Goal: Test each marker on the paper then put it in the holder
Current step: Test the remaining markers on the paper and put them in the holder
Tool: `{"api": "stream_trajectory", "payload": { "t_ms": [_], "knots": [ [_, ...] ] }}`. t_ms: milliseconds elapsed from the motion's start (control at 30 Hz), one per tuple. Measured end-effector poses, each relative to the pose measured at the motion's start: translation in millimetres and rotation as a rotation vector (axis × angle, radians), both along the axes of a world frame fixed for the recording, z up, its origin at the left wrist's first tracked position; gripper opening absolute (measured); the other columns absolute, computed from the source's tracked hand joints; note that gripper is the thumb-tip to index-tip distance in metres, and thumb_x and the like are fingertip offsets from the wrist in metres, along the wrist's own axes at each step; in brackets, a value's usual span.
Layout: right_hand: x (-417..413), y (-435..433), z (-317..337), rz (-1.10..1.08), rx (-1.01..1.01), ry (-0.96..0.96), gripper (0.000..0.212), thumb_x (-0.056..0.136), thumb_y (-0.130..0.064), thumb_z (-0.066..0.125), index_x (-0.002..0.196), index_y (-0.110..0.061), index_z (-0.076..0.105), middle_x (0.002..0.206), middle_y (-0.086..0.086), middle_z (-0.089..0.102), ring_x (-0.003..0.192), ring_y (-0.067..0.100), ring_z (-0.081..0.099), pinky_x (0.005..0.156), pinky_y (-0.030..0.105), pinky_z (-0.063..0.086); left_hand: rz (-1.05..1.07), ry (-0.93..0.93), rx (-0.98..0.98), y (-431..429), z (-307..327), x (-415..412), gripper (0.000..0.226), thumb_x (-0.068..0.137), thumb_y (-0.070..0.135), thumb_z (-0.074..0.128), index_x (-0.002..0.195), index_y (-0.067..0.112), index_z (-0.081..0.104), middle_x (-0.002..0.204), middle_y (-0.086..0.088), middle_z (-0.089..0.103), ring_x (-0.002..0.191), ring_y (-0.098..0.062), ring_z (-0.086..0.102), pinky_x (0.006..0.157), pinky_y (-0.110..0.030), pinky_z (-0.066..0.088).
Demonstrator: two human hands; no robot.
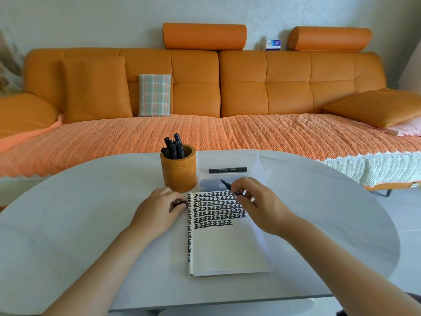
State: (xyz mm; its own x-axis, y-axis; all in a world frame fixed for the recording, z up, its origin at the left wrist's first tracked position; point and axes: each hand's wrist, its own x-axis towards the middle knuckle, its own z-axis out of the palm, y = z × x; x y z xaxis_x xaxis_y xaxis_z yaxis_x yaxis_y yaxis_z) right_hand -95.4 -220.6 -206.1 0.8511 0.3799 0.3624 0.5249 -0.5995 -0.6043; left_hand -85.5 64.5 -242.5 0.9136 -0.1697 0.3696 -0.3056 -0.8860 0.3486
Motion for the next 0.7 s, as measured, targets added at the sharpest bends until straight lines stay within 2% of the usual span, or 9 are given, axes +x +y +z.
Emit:
{"api": "stream_trajectory", "payload": {
  "t_ms": [67, 167, 233, 300, 400, 467, 533, 600, 700],
  "knots": [
    [0, -2, 0, -0.014, 0.05, 0.046, 0.029, 0.097, -0.007, 0.05, 0.102, -0.031, 0.066, 0.101, -0.013, 0.056, 0.084, 0.008, 0.056, 0.074, 0.022, 0.046, 0.006, -0.001, -0.017, -1, 2, 0, 0.021, 0.092, 0.045, 0.056, 0.105, 0.032, 0.066, 0.095, 0.019, 0.053, 0.095, -0.006, 0.05, 0.07, -0.026, 0.044],
    [-3, -4, 4, 0.005, 0.221, 0.219, 0.048, 0.093, 0.006, 0.043, 0.105, -0.03, 0.072, 0.103, -0.007, 0.059, 0.079, 0.007, 0.057, 0.069, 0.026, 0.051, -0.018, -0.047, -0.037, -8, 12, -6, 0.031, 0.094, 0.05, 0.048, 0.108, 0.027, 0.065, 0.102, 0.016, 0.054, 0.097, -0.003, 0.05, 0.075, -0.025, 0.047],
    [-4, -6, 6, 0.035, 0.336, 0.294, 0.065, 0.082, 0.021, 0.037, 0.108, -0.029, 0.071, 0.103, -0.002, 0.062, 0.082, 0.011, 0.058, 0.069, 0.024, 0.051, -0.109, -0.069, -0.083, -19, 21, -15, 0.032, 0.092, 0.05, 0.048, 0.105, 0.027, 0.066, 0.099, 0.018, 0.054, 0.095, -0.001, 0.051, 0.077, -0.025, 0.048],
    [-4, -8, 4, 0.058, 0.392, 0.337, 0.071, 0.077, 0.027, 0.038, 0.114, -0.026, 0.069, 0.103, 0.002, 0.064, 0.085, 0.018, 0.059, 0.075, 0.024, 0.052, -0.248, -0.053, -0.119, -34, 27, -27, 0.03, 0.09, 0.049, 0.049, 0.102, 0.027, 0.067, 0.097, 0.02, 0.054, 0.094, 0.0, 0.052, 0.078, -0.024, 0.048],
    [-6, -7, 1, 0.039, 0.4, 0.35, 0.044, 0.084, 0.016, 0.06, 0.112, -0.018, 0.067, 0.089, 0.004, 0.061, 0.075, 0.012, 0.056, 0.071, 0.021, 0.049, -0.413, -0.011, -0.096, -55, 25, -43, 0.027, 0.088, 0.047, 0.052, 0.101, 0.029, 0.066, 0.096, 0.02, 0.054, 0.093, 0.002, 0.051, 0.076, -0.021, 0.046],
    [-10, -6, 0, 0.03, 0.462, 0.38, 0.022, 0.086, 0.0, 0.07, 0.102, -0.013, 0.062, 0.078, 0.006, 0.056, 0.067, 0.016, 0.051, 0.06, 0.024, 0.045, -0.464, -0.001, -0.056, -64, 20, -49, 0.027, 0.087, 0.047, 0.053, 0.103, 0.03, 0.067, 0.096, 0.019, 0.054, 0.091, 0.003, 0.049, 0.074, -0.021, 0.046],
    [-15, -5, -1, 0.049, 0.597, 0.454, 0.01, 0.09, -0.013, 0.062, 0.093, -0.01, 0.054, 0.069, 0.014, 0.049, 0.056, 0.022, 0.044, 0.047, 0.028, 0.033, -0.485, 0.001, -0.017, -67, 14, -52, 0.028, 0.086, 0.047, 0.055, 0.106, 0.03, 0.068, 0.095, 0.017, 0.054, 0.089, 0.004, 0.046, 0.071, -0.022, 0.046],
    [-17, -5, -6, 0.041, 0.673, 0.51, 0.009, 0.089, -0.019, 0.052, 0.09, -0.011, 0.05, 0.065, 0.018, 0.051, 0.047, 0.022, 0.042, 0.044, 0.024, 0.026, -0.498, -0.007, 0.029, -69, 11, -53, 0.031, 0.086, 0.048, 0.055, 0.108, 0.031, 0.069, 0.094, 0.016, 0.054, 0.089, 0.003, 0.044, 0.07, -0.026, 0.047],
    [-18, -5, -12, 0.01, 0.61, 0.52, 0.013, 0.092, -0.007, 0.049, 0.101, -0.01, 0.057, 0.072, 0.017, 0.064, 0.052, 0.027, 0.055, 0.043, 0.023, 0.029, -0.51, -0.019, 0.069, -70, 9, -54, 0.031, 0.088, 0.048, 0.052, 0.107, 0.03, 0.069, 0.093, 0.012, 0.053, 0.09, -0.004, 0.045, 0.069, -0.031, 0.048]
  ]
}}
